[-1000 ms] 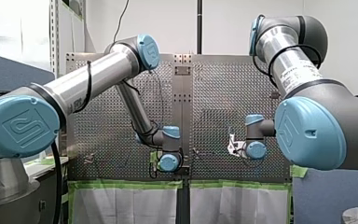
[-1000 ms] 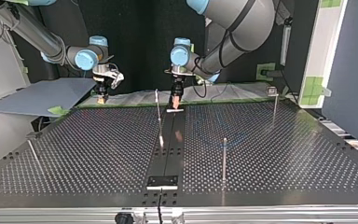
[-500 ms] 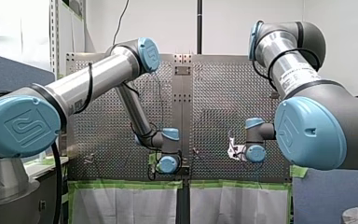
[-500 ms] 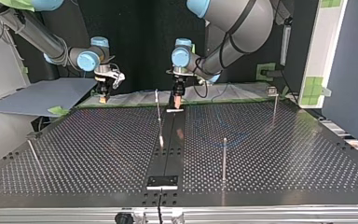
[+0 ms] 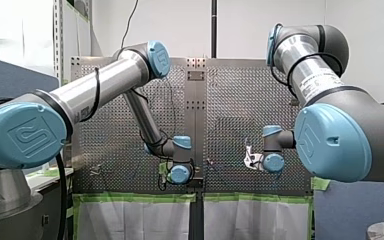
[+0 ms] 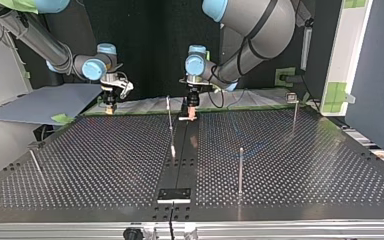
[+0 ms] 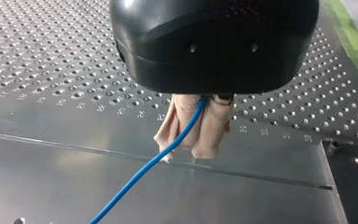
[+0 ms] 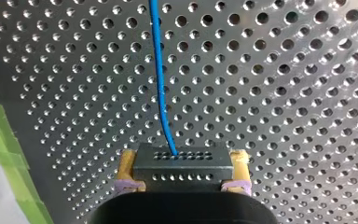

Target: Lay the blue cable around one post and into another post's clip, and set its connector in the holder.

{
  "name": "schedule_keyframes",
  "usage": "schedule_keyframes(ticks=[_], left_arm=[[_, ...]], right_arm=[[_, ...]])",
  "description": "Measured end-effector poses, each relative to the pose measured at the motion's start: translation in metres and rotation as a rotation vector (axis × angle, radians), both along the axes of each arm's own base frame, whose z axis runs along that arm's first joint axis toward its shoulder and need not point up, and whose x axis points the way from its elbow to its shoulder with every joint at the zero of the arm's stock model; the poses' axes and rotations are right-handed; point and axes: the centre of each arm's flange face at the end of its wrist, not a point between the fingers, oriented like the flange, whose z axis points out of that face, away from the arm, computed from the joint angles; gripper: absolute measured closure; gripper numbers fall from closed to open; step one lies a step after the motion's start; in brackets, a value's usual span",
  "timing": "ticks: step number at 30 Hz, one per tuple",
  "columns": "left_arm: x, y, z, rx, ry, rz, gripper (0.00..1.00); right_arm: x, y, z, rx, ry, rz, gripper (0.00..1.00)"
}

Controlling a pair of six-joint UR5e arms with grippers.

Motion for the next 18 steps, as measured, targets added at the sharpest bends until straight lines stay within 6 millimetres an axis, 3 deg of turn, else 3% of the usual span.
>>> schedule_keyframes(ticks=[18], left_arm=[[0.010, 0.006, 0.003, 0.001, -0.007, 0.007, 0.94]], right_arm=[[-0.002, -0.018, 0.008, -0.018, -0.004, -0.010, 0.62]])
